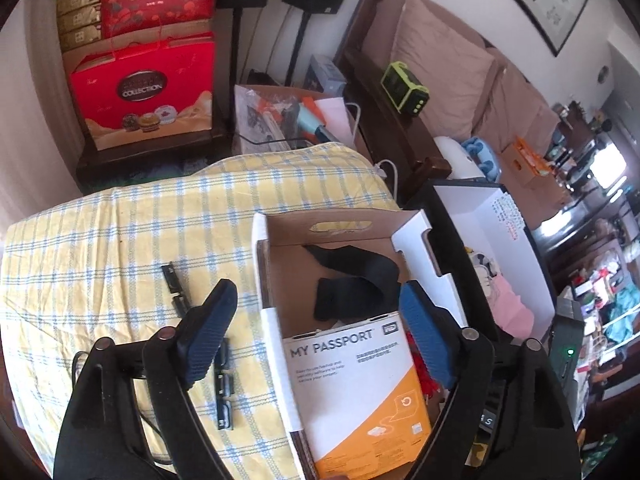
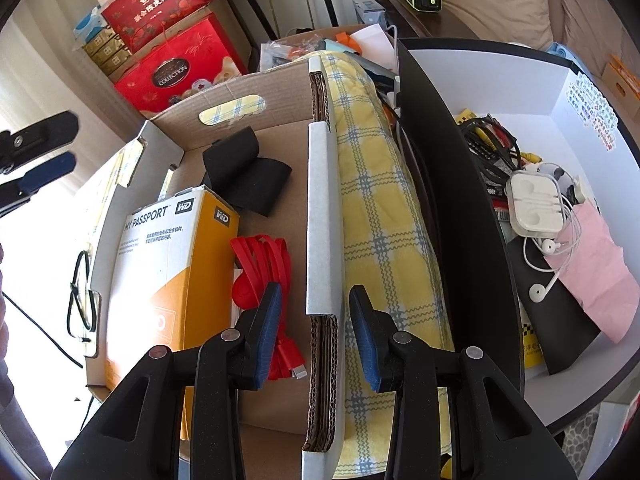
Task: Organize objects
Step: 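Move the left gripper back toward the black cable on the table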
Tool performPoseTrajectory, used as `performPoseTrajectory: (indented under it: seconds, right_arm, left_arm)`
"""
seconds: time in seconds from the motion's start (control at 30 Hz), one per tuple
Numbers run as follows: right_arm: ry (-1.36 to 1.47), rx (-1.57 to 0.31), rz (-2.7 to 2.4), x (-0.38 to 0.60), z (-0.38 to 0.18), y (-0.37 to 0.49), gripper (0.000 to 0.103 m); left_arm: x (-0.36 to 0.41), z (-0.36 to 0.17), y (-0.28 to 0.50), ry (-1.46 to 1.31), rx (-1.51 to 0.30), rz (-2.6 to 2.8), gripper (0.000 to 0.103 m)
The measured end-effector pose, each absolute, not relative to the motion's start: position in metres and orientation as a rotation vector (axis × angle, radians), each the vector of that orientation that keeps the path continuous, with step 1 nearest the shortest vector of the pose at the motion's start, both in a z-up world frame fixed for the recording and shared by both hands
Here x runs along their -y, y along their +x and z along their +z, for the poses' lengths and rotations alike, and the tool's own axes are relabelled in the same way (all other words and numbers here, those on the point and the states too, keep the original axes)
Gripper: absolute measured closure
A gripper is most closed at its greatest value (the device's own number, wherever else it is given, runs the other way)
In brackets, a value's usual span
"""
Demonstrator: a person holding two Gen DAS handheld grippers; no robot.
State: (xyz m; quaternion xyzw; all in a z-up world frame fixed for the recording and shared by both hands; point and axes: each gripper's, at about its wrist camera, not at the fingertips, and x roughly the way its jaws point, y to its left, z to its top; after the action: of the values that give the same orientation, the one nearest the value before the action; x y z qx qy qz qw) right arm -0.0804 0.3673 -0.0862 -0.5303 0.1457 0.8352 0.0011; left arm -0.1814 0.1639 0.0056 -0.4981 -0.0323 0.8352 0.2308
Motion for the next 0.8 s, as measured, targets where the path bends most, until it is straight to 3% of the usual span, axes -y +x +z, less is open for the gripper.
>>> performPoseTrajectory:
  seconds: [0.8]
  right_arm:
    - [-1.619,-0.313,2.612,-0.365,-0.074,-0.091,0.066]
  left_arm:
    - [-0.061,-0.019,-0.143,-1.432,0.002,2.431,0.015]
